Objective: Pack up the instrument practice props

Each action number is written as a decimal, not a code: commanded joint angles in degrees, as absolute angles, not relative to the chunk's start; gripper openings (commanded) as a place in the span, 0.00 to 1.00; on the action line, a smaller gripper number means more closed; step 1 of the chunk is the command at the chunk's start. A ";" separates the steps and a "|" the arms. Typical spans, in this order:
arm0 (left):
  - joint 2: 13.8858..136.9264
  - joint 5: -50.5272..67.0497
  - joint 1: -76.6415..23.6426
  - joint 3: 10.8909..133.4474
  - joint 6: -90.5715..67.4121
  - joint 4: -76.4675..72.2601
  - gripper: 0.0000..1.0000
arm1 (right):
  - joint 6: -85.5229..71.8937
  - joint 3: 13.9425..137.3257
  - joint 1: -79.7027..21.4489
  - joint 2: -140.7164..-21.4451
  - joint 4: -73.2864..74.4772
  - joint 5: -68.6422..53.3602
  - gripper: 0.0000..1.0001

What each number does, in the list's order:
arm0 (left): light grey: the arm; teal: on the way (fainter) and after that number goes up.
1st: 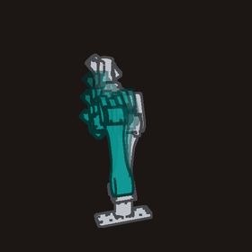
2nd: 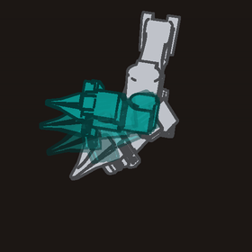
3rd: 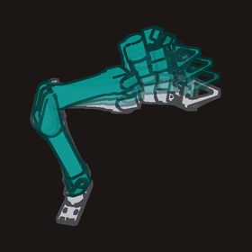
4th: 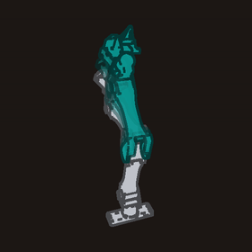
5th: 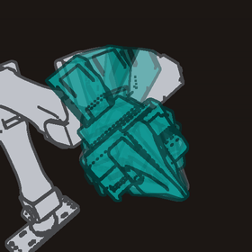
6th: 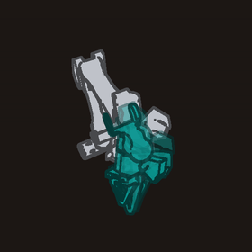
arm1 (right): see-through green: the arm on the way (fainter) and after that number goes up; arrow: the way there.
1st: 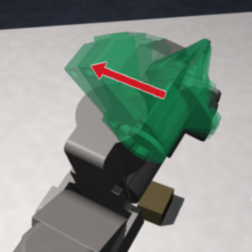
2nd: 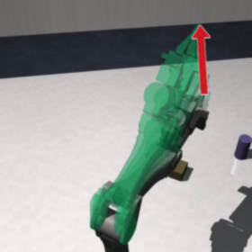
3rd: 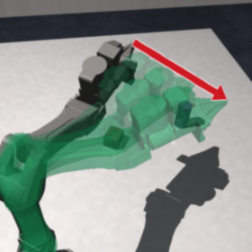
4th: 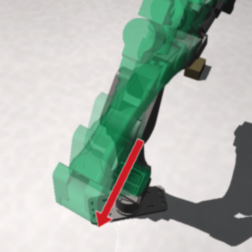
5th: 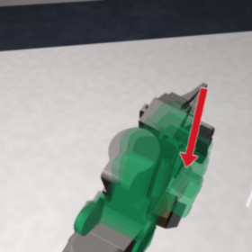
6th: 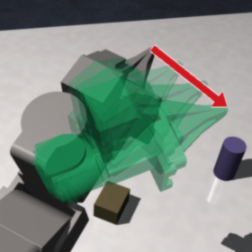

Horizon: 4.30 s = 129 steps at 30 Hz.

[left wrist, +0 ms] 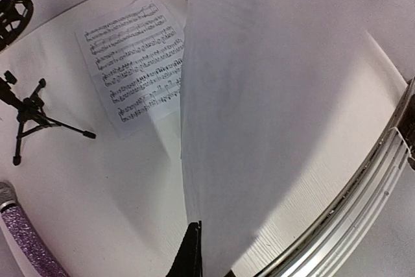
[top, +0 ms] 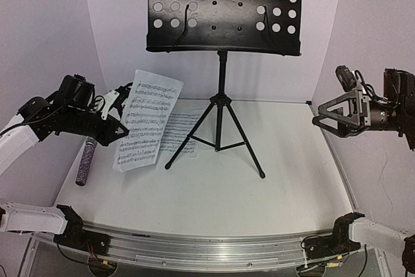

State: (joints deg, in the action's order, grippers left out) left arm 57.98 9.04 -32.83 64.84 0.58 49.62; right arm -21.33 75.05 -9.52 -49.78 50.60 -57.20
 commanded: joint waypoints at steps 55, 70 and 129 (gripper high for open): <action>127.87 17.18 -22.17 110.76 14.90 44.68 0.00 | -20.81 77.57 -9.53 -55.74 49.59 -56.60 0.98; 135.81 2.63 -22.16 114.73 17.78 42.09 0.00 | -21.45 78.31 -9.56 -57.27 49.57 -56.25 0.98; 118.35 21.65 -25.86 91.42 3.60 31.40 0.49 | -29.46 67.27 -16.64 -53.35 35.43 -29.93 0.98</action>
